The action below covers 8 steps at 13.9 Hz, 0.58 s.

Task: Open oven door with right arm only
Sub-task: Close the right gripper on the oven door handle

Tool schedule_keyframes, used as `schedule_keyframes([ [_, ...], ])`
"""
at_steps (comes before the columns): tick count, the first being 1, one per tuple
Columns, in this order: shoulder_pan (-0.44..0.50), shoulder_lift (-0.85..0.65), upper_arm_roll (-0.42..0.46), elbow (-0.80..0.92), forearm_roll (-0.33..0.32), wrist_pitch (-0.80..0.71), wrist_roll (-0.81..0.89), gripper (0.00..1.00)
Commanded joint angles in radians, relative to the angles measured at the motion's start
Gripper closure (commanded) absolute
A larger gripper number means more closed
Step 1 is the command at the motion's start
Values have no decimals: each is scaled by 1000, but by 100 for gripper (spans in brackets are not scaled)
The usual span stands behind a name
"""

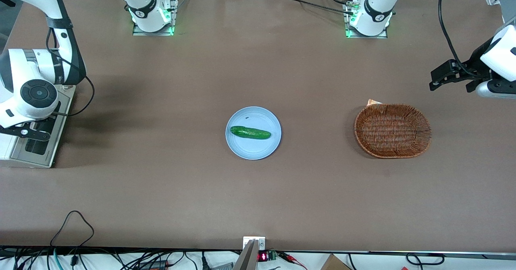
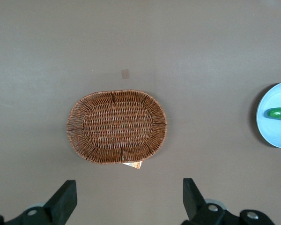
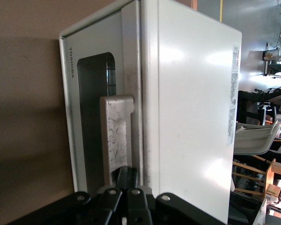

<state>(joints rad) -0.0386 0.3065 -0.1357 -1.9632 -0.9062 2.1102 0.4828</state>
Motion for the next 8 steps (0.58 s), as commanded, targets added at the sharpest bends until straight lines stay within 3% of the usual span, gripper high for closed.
schedule_keyframes([
  [1,-7,-4,2,-34,-16,45,14,100],
  [8,-3,5,7,-57,-5,117,7,100],
])
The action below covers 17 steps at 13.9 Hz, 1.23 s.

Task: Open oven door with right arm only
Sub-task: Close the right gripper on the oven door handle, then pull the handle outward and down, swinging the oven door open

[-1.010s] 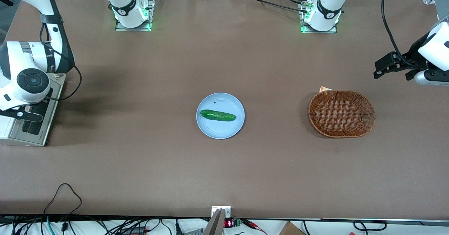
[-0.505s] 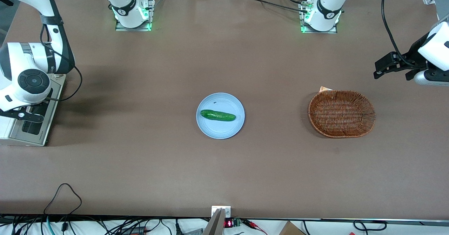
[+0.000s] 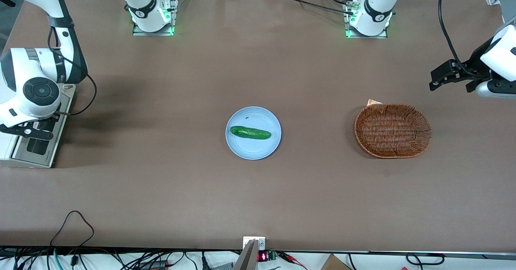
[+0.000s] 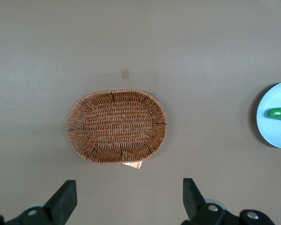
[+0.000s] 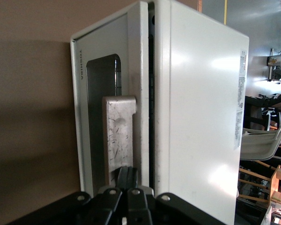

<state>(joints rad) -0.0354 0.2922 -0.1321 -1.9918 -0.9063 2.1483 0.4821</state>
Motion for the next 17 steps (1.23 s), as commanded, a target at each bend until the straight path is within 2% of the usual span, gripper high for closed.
schedule_keyframes([
  [1,-6,22,5,-30,-3,87,7,100],
  [8,-4,33,9,-59,1,163,6,100],
  [17,-4,62,12,-64,136,202,3,100],
])
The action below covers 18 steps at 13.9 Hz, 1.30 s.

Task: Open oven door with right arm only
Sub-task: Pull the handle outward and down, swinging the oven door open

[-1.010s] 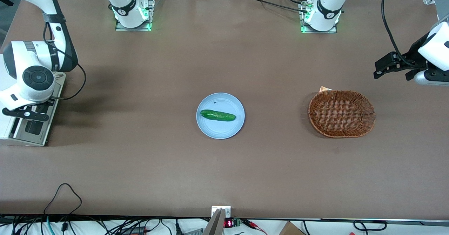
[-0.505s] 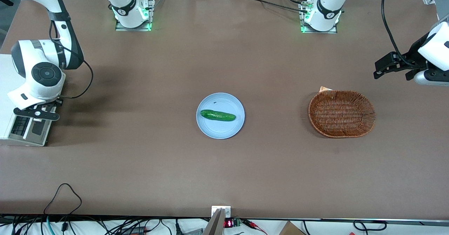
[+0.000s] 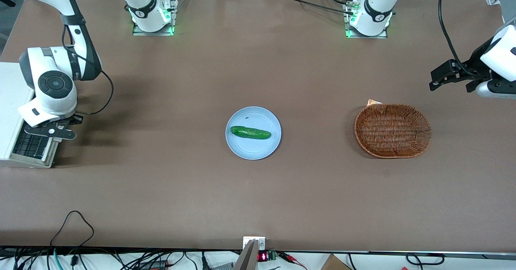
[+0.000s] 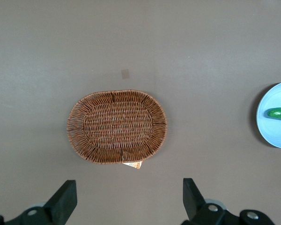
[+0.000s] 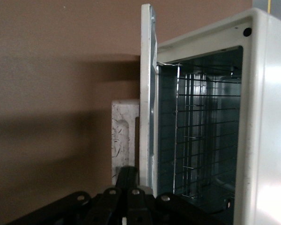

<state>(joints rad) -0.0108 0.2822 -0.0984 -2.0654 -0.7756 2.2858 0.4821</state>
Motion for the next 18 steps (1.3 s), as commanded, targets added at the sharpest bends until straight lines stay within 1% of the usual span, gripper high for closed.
schedule_keyframes([
  [1,-29,77,-21,10,13,64,3,100],
  [18,-23,156,6,13,16,73,1,100],
])
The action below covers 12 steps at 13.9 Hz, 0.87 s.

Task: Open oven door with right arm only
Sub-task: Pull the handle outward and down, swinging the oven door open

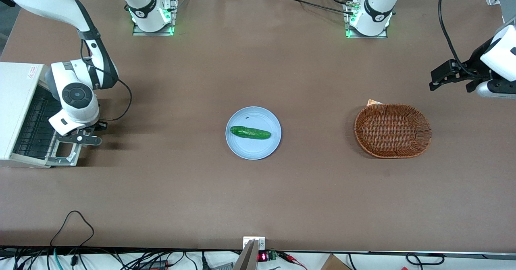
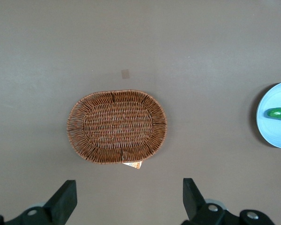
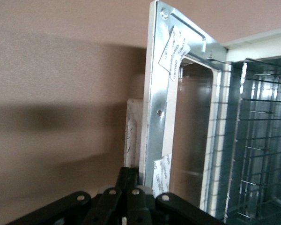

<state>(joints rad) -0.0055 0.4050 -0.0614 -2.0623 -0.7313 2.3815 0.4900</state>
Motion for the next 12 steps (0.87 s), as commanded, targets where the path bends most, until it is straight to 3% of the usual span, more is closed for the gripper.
schedule_keyframes([
  [1,-28,41,-29,8,-28,-13,-5,100],
  [12,-31,100,9,8,0,51,-4,100],
])
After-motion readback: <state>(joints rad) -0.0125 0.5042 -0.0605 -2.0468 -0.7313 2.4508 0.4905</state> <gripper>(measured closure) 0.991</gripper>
